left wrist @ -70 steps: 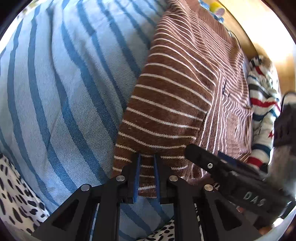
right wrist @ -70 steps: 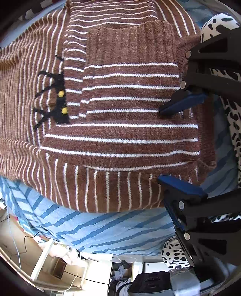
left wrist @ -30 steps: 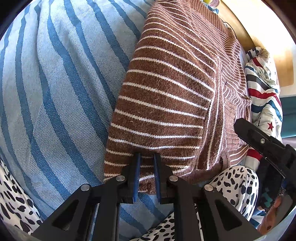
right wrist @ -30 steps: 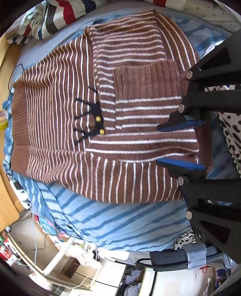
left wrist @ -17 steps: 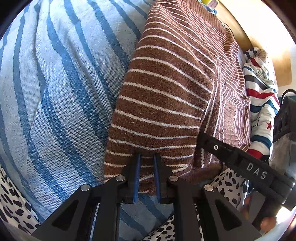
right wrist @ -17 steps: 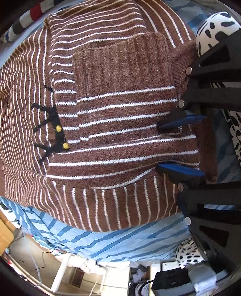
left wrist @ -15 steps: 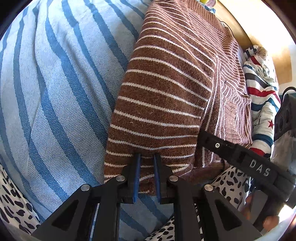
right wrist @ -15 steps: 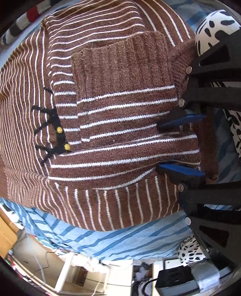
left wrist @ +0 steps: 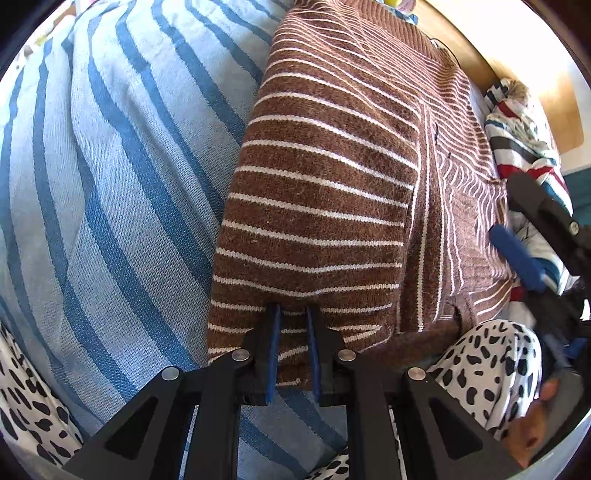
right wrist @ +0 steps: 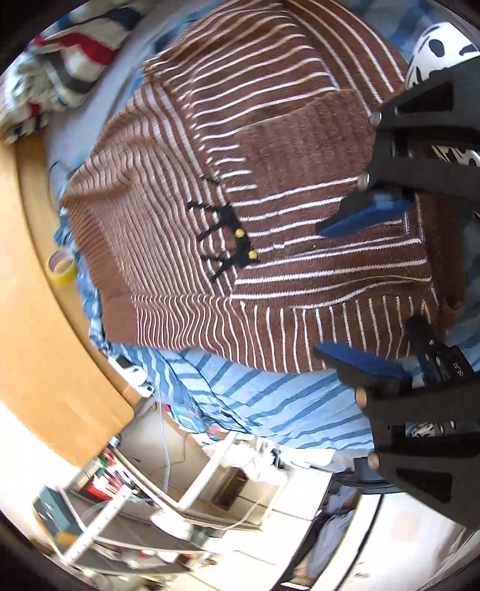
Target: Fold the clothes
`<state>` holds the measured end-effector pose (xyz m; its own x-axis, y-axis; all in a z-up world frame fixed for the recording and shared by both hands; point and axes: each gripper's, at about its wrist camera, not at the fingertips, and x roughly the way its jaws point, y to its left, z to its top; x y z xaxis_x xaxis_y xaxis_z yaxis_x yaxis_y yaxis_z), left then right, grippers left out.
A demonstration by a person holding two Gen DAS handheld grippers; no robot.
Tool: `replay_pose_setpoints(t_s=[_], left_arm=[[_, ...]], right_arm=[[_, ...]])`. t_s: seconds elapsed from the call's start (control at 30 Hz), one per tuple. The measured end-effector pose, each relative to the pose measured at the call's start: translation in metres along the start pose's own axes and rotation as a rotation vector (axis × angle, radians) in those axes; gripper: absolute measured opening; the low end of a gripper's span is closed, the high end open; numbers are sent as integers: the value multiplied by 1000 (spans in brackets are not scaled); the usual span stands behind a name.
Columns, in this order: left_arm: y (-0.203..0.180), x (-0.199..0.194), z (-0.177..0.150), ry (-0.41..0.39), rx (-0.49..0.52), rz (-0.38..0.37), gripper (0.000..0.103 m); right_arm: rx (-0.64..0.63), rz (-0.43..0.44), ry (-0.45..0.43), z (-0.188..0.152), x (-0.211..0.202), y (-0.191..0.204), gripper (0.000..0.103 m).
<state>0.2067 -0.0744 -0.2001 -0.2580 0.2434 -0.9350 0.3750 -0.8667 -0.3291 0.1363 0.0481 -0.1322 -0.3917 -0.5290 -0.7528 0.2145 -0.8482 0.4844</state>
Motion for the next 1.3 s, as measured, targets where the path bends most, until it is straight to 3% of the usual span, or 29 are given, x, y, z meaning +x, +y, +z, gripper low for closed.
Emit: replay_pose_setpoints(t_s=[0.03,0.13,0.23,0.3,0.47,0.67,0.83,0.93,1.0,1.07,1.17,1.3], left_arm=[[-3,0,0,-3,10,11,15],[-9,1,-1,-13,31,24,15],[-10,2,-3,-15,22,1,14],[-11,3,-2,-10,19,-8,14],[-16,2,-1,4,-7,-26,14],[-9,-17,1,-30,-108,-126,14],[76,-90,-3,-121,-125,-190,14],[79,-77,-5,-96,-116,-141,14],[85,-74,-6,-35,-103,-93,14],[87,-68,-12,-14,-98,-68,14],[96,-73,-14,-21,-132,-101,15],[99,-72,-12,3,-150,-124,14]], right_arm=[[-24,-5,37,1,5,3,45],[-115,-67,142,-5,23,13,41],[-170,-218,253,-21,52,19,39],[-174,-301,283,-22,65,21,42],[-137,-296,262,-19,76,24,46],[-35,-236,254,-13,74,10,46],[-38,-241,244,-14,71,11,46],[2,-218,219,-13,67,7,46],[14,-208,184,-12,60,5,47],[-6,-224,149,-10,53,9,53],[-62,-196,125,0,45,15,53],[-281,-248,103,4,48,46,52]])
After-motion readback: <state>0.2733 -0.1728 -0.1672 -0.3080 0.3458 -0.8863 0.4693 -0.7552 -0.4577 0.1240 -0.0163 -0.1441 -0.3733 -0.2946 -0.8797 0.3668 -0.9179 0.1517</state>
